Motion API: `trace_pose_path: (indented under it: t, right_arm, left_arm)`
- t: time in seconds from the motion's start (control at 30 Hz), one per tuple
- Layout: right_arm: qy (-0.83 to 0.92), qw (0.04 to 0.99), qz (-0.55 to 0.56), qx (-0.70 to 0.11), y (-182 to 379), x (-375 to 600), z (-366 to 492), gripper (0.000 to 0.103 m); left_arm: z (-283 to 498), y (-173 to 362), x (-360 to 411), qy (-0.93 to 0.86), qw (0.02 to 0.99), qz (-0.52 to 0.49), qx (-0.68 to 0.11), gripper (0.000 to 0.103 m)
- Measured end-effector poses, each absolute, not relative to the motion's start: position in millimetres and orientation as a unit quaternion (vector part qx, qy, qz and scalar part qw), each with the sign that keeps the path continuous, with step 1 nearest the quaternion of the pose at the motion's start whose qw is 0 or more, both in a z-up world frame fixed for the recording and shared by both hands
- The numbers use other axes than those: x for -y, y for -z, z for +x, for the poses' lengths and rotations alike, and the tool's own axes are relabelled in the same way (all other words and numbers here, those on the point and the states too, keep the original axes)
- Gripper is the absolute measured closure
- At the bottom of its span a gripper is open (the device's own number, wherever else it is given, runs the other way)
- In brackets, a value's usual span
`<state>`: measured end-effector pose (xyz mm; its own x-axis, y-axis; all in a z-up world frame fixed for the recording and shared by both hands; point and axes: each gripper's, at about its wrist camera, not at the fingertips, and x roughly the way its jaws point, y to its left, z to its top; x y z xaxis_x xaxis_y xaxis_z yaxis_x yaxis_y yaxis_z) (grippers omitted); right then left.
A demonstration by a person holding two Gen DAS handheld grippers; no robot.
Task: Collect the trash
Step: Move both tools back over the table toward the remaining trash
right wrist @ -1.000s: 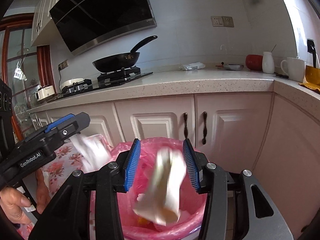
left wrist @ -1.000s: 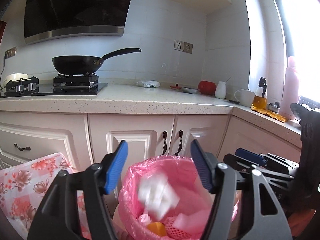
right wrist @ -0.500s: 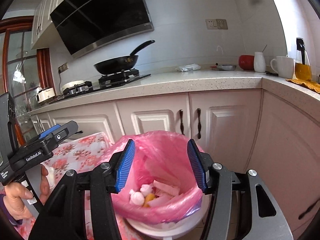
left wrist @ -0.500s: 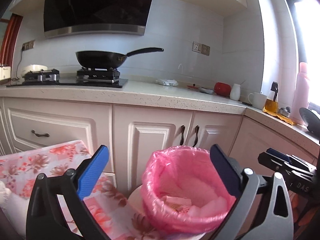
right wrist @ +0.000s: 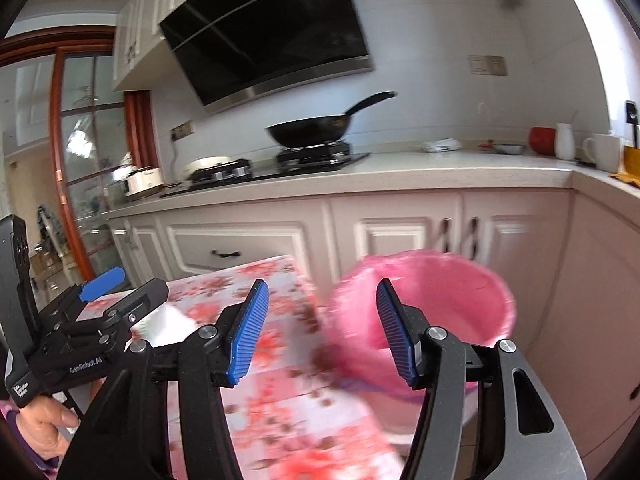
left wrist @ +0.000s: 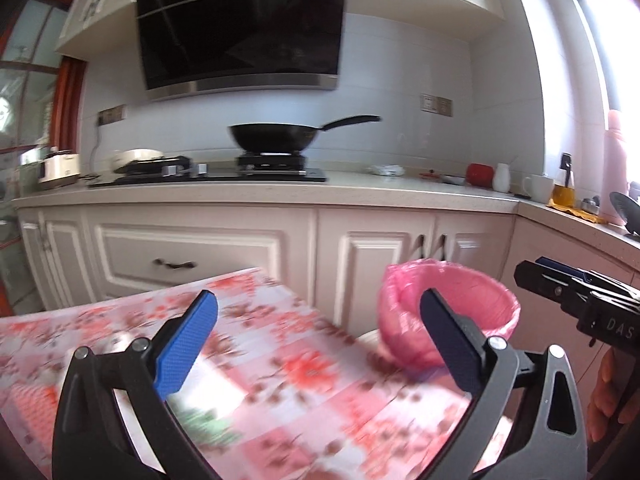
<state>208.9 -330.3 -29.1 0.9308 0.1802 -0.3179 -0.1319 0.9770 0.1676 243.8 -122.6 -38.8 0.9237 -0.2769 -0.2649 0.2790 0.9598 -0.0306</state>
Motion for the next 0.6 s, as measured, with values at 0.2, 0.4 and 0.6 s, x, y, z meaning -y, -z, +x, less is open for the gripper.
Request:
trace_pose_path:
  t: [0.2,0.4,0.6]
  right_arm:
    - [-0.117,0.972,0.061,-0.196,43,277,208,0.047]
    - [-0.163,0.958,0.024,-0.233,67,219,209,0.045]
    - [-0.207,0.942,-0.006,-0.264,89,170,216,0.045]
  left_arm:
    - [210,45,57,0.094,0.985,-0.001,-0.144,0.005]
    - [181,64,-8,0.039,0.984,-0.011,-0.172,0.005]
    - [160,84,-56,-0.01,0.982,-0.009,-0.19,0.005]
